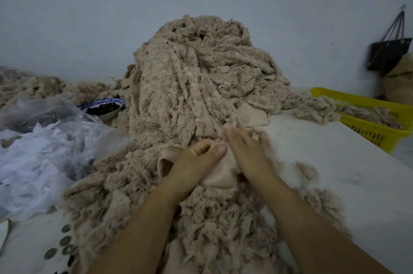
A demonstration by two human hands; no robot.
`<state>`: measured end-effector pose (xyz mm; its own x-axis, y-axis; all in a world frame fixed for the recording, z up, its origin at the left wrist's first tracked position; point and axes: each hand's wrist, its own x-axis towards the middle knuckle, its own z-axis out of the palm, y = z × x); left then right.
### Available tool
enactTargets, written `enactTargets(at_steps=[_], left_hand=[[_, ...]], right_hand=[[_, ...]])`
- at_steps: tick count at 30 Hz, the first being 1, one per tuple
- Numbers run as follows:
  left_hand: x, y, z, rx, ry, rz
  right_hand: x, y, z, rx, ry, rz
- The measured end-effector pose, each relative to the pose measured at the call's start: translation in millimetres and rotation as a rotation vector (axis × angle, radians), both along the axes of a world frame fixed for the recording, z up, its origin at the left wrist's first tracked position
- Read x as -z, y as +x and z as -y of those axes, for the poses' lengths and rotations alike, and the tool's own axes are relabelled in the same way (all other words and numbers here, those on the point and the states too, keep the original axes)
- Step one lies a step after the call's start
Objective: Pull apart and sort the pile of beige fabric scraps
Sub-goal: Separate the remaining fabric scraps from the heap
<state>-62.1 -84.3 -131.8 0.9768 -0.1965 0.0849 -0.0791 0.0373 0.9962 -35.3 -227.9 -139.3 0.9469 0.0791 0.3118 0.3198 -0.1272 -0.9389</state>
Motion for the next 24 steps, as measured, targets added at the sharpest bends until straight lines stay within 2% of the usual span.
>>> enactTargets(at_steps=[2, 4, 7, 10, 12, 14, 18, 19, 22, 24], left_hand=[[-0.8, 0.1, 2.3, -0.009, 0.049, 0.039], [-0.9, -0.9, 3.4, 0.001, 0.088, 0.076], [-0.4, -1.0, -0.1, 0.040, 0.106, 0.103], [-0.2, 0.7, -3.4, 0.063, 0.076, 0.082], [3.4, 3.4, -4.8, 0.072, 0.051, 0.054], [4.1, 4.6, -9.5, 0.054, -0.069, 0.021], [-2.0, 17.8, -32.0, -0.060, -0.589, -0.066], [2.2, 26.0, -37.0, -0.124, -0.624, -0.040], [-0.8, 26.5, -32.8, -0.248, -0.558, -0.095], [-0.4, 21.5, -37.2, -0.325, -0.445, -0.109]], right_hand=[[6.2, 2.0, -1.8, -0.053, -0.093, 0.027], [10.3, 5.3, -1.0, -0.033, -0.097, 0.074], [6.9, 11.1, 5.9, 0.101, -0.092, 0.093], [4.2, 20.9, 21.9, 0.295, -0.127, -0.008], [8.4, 24.1, 22.4, 0.342, -0.168, -0.032], [13.2, 25.3, 17.1, 0.353, -0.244, -0.007], [12.3, 26.4, 28.3, 0.447, -0.297, -0.035], [11.8, 26.1, 33.1, 0.457, -0.280, -0.040], [7.1, 14.7, 26.7, 0.361, -0.239, -0.028], [-0.8, 2.1, 10.7, 0.261, -0.237, 0.081]])
